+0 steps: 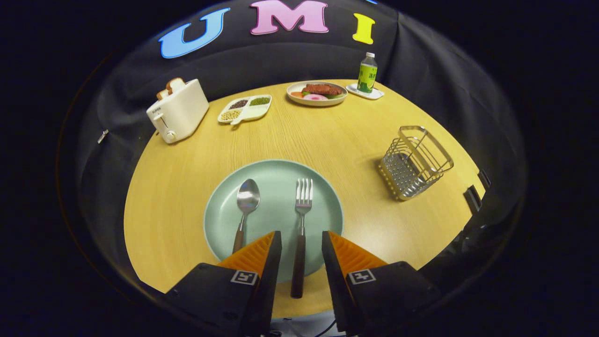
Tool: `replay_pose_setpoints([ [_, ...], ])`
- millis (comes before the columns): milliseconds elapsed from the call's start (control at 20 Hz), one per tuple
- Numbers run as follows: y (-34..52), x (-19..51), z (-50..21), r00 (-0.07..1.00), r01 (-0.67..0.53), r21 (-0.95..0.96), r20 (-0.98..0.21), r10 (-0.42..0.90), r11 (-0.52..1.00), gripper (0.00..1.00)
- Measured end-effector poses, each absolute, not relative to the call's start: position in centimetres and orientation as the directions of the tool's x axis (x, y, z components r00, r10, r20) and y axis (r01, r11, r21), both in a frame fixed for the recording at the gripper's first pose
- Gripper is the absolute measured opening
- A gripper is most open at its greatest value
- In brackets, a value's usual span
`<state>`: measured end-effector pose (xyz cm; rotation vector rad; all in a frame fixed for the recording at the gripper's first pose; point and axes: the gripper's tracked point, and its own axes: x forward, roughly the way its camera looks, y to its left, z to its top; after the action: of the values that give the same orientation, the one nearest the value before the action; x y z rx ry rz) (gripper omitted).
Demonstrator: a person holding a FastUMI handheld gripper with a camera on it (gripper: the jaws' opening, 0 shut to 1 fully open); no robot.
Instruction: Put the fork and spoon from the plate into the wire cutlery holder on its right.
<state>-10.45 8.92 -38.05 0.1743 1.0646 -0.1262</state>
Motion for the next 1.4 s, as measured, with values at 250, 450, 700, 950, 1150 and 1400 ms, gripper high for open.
replay_pose_setpoints([
  [250,9.0,-10.6,-41.2,0.369,0.206,0.077,-0.929,-0.005,0.976,0.55],
  [450,9.8,-10.2,-42.6,0.316,0.204,0.137,-0.946,0.068,0.969,0.25],
  [700,8.1,-10.3,-42.4,0.269,0.218,0.048,-0.963,-0.013,0.975,0.07],
  [950,7.6,-10.1,-39.4,0.274,0.204,0.036,-0.962,-0.022,0.978,0.05],
  [1150,4.2,-10.5,-33.4,0.197,0.153,-0.033,-0.978,-0.063,0.988,0.05],
  [1400,-4.0,-9.1,-26.9,0.08,0.104,-0.115,-0.989,-0.124,0.988,0.05],
])
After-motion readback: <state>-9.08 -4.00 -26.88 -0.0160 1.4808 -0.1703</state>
